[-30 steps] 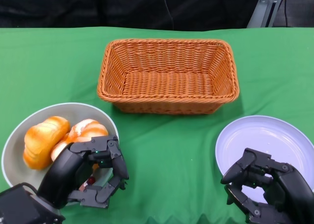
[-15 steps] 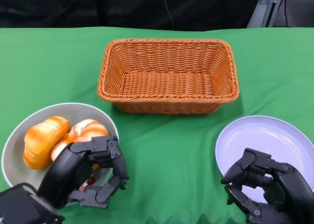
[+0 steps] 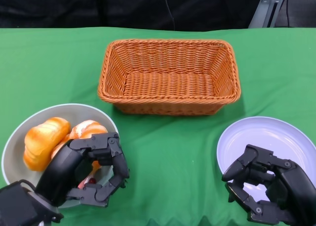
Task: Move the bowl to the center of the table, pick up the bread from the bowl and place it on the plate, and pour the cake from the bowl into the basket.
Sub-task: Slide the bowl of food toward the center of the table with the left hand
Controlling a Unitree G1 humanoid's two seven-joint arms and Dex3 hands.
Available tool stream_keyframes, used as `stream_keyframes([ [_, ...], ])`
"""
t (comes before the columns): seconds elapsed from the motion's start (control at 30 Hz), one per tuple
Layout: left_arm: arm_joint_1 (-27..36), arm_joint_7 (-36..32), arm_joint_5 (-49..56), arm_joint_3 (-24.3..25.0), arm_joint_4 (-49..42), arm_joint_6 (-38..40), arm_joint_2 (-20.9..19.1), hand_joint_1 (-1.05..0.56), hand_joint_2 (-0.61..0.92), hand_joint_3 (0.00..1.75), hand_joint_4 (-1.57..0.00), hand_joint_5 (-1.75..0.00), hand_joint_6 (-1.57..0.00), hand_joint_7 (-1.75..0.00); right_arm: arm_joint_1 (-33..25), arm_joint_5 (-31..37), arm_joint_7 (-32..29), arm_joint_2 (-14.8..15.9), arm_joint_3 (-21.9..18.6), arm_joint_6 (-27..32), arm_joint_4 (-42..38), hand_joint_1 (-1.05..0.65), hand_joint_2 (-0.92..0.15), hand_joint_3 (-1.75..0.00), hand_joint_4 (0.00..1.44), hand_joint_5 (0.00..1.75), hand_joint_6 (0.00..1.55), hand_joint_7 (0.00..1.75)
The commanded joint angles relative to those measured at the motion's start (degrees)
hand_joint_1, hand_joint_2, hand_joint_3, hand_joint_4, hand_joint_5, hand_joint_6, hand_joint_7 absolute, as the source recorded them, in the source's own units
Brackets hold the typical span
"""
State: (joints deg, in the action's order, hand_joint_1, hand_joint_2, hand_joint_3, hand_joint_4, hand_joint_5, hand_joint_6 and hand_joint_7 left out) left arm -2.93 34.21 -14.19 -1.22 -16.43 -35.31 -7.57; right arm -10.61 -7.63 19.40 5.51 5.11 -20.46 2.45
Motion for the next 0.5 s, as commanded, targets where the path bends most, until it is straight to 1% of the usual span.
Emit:
stream_keyframes([
  [0.03, 0.63, 0.01, -0.56, 0.23, 0.64, 0.76, -0.41, 0.01, 0.44, 1.18, -0.82, -1.62, -0.82, -1.36, -0.06, 0.44, -0.29, 0.8, -0.86, -0.75, 0.23, -0.16, -0.61, -0.79, 0.69, 1.56, 0.69, 1.18],
  [0.13, 0.7, 0.05, -0.57, 0.24, 0.54, 0.24, -0.38, 0.02, 0.44, 1.2, -0.81, -1.62, -0.82, -1.36, -0.12, 0.3, -0.35, 0.43, -0.8, -0.54, 0.11, -0.16, -0.61, -0.78, 0.69, 1.56, 0.69, 1.18],
  [0.23, 0.55, -0.45, -0.43, 0.85, 1.01, -2.2, -0.27, -0.01, 0.43, 1.2, -0.81, -1.62, -0.8, -1.37, -0.33, 0.45, -0.47, 0.18, -0.55, -0.63, 0.07, -0.15, -0.61, -0.78, 0.69, 1.57, 0.69, 1.19],
  [0.3, 1.27, -3.63, 0.48, 2.05, 4.92, -2.42, 0.42, -0.05, 0.5, 1.08, -0.8, -1.59, -0.78, -1.36, -0.45, 0.63, -0.57, 0.05, -0.44, -0.95, -0.09, -0.16, -0.6, -0.78, 0.69, 1.57, 0.69, 1.19],
  [0.37, 1.97, -7.39, 1.14, 3.51, 9.57, -1.43, 1.32, -0.08, 0.62, 0.86, -0.79, -1.53, -0.79, -1.29, -0.49, 0.26, -0.33, -0.08, -0.36, -1.17, -0.42, -0.16, -0.6, -0.79, 0.69, 1.57, 0.69, 1.19],
  [0.4, 2.06, -9.31, 1.53, 4.41, 11.6, -0.94, 1.7, -0.13, 0.76, 0.61, -0.79, -1.51, -0.79, -1.26, -0.53, 0.05, -0.19, -0.1, -0.34, -1.07, -0.45, -0.16, -0.6, -0.79, 0.69, 1.57, 0.69, 1.19],
  [0.43, 1.9, -10.97, 1.91, 5.38, 12.95, -0.61, 1.77, -0.15, 0.83, 0.47, -0.78, -1.49, -0.79, -1.23, -0.48, -0.03, -0.1, -0.13, -0.33, -1.18, -0.61, -0.16, -0.6, -0.79, 0.69, 1.57, 0.68, 1.19],
  [0.47, 1.45, -12.36, 2.05, 6.42, 13.81, -0.36, 1.64, -0.16, 0.88, 0.36, -0.78, -1.45, -0.78, -1.18, -0.43, 0.07, -0.11, -0.16, -0.34, -1.4, -0.78, -0.16, -0.6, -0.79, 0.69, 1.57, 0.68, 1.19],
  [0.5, 0.89, -13.6, 2.3, 7.41, 14.15, -0.22, 1.45, -0.14, 0.9, 0.35, -0.78, -1.43, -0.78, -1.14, -0.36, 0.26, -0.17, -0.21, -0.35, -1.74, -1.03, -0.16, -0.6, -0.79, 0.69, 1.58, 0.68, 1.19],
])
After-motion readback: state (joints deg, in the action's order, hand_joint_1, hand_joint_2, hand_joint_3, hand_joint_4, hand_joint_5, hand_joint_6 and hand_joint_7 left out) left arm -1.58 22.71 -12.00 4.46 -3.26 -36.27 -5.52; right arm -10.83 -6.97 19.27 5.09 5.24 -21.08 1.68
